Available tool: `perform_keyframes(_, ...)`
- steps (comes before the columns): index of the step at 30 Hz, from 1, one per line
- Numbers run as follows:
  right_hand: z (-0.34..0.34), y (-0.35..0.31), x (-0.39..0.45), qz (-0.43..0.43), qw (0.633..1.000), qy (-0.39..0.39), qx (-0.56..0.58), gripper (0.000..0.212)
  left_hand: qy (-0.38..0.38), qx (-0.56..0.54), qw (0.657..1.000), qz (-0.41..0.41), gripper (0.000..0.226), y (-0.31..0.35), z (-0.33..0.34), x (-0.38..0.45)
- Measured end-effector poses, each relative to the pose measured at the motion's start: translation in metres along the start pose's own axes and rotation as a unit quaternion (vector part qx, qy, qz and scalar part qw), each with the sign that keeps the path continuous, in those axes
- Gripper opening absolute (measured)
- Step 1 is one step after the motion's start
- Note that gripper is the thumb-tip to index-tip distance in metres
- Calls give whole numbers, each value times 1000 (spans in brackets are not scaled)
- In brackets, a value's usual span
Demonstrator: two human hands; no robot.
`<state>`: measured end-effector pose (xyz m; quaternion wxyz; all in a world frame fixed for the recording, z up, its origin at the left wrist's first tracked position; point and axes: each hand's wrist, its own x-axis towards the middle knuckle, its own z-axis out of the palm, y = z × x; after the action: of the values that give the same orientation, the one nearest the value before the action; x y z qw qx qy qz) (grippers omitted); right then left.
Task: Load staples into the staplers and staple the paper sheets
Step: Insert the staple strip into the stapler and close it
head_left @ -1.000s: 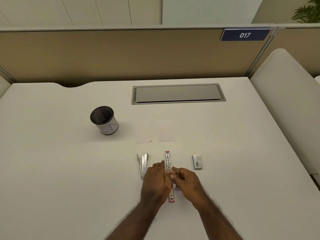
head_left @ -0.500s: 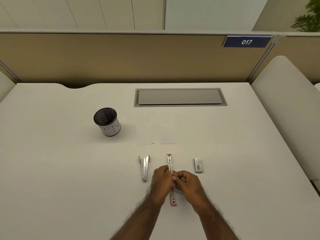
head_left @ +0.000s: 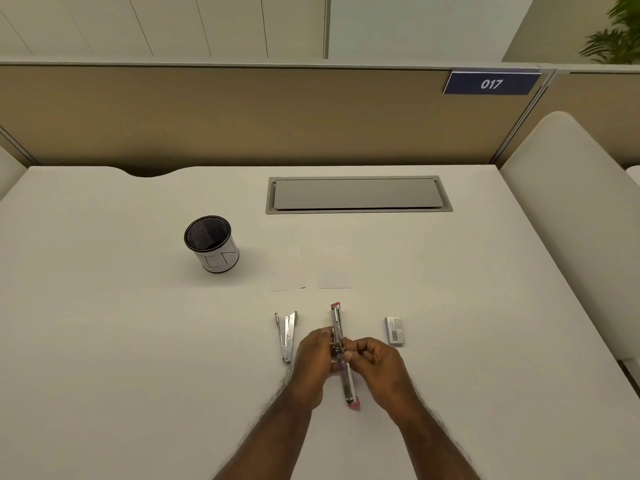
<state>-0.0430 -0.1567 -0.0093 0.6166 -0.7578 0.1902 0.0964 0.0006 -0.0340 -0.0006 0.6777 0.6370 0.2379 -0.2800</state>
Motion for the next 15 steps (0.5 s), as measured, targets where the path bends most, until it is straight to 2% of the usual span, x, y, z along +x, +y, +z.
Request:
perform_keyframes(9,-10,-7,-3,36,996,7,84,10,-56,-65,995,-59,16,3,-9,3)
perform_keyframes(15,-21,-20,-7,38,995,17,88,6,-122,-75,988,-65,19,9,-16,0)
